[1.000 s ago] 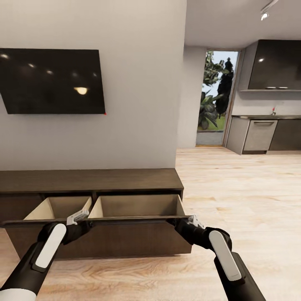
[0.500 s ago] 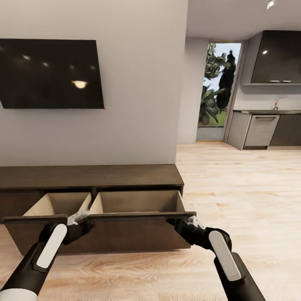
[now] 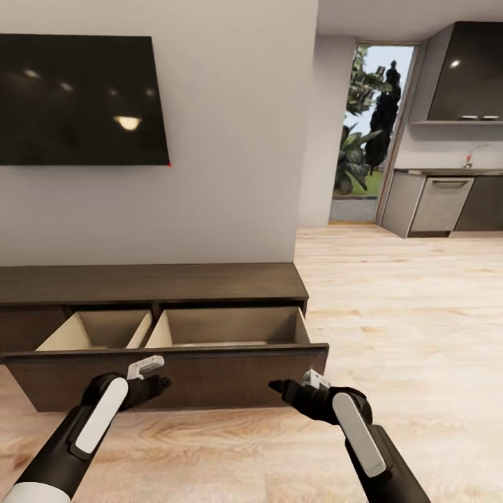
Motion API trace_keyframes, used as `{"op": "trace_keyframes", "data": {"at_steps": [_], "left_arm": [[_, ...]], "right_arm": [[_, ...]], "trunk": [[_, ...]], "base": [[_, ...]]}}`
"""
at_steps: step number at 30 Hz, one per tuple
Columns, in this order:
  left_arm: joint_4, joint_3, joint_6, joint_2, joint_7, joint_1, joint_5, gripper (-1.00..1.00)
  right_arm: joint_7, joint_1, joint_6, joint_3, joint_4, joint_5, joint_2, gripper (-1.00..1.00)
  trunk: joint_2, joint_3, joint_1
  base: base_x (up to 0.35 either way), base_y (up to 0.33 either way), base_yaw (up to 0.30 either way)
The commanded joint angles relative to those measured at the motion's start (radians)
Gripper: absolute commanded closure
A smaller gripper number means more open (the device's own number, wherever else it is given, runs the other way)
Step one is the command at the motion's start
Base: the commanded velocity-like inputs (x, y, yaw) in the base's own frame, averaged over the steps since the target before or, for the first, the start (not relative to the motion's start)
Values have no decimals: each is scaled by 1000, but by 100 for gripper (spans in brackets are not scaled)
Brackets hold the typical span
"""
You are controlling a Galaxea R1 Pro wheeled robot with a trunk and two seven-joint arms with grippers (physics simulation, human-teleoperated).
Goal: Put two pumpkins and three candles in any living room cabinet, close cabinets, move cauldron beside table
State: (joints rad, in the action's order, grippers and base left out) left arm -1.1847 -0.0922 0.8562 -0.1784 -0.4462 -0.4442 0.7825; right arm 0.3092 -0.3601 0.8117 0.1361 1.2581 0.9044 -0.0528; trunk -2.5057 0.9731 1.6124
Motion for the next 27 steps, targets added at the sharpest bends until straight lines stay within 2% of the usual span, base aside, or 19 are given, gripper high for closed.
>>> {"op": "trace_keyframes", "data": {"at_steps": [1, 3, 4, 7, 11, 13, 17, 18, 19, 22, 23, 25, 27], "left_arm": [[-1, -3, 1, -1, -10, -1, 10, -100], [-1, -4, 0, -1, -10, -1, 11, -100], [-1, -4, 0, -1, -11, -1, 11, -100], [-1, -4, 0, -1, -10, -1, 11, -100], [-1, -4, 0, -1, -10, -1, 10, -100], [-1, -4, -3, 0, -10, -1, 10, -100], [0, -8, -49, 0, -11, -1, 9, -100], [10, -19, -74, 1, -11, -1, 1, -100], [16, -25, -83, 1, -11, -1, -4, -100], [68, -56, -149, 3, -11, -1, -57, -100], [76, -59, -161, 3, -11, -1, -67, -100], [94, -68, -206, 5, -11, -1, -98, -100], [100, -70, -231, 6, -11, -1, -110, -100]], "right_arm": [[11, -1, 1, 1, 2, 8, -1, -100], [13, 0, 0, 2, 4, -4, -2, -100], [18, 0, -4, 4, 6, -37, -4, -100], [17, 0, -5, 5, 6, -76, -5, -100], [14, 0, -6, 7, 6, -89, -5, -100], [16, 0, -12, 22, 4, -106, -5, -100], [21, 0, -75, 63, -13, -188, -6, -100], [21, -1, -107, 69, -21, -227, -7, -100], [22, -1, -119, 70, -26, -240, -7, -100], [22, 0, -212, 89, -63, -325, -9, -100], [22, 0, -229, 96, -70, -338, -9, -100], [24, 0, -295, 135, -96, -376, -10, -100], [24, 0, -342, 165, -116, -391, -10, -100]], "trunk": [[-1, 5, 0], [-1, 13, 1], [-1, 17, 2], [-2, 28, 3], [-3, 44, 5], [-4, 51, 6], [-5, 67, 7], [-5, 71, 8], [-5, 75, 8], [-6, 86, 10], [-6, 90, 10], [-6, 98, 11], [-7, 106, 12]], "base": [[0, 0, 0], [0, 0, 0], [0, 0, 0], [0, 0, 0], [0, 0, 0], [0, 0, 0], [0, 0, 0], [0, 0, 0], [0, 0, 0], [0, 0, 0], [0, 0, 0], [0, 0, 0], [0, 0, 0]]}}
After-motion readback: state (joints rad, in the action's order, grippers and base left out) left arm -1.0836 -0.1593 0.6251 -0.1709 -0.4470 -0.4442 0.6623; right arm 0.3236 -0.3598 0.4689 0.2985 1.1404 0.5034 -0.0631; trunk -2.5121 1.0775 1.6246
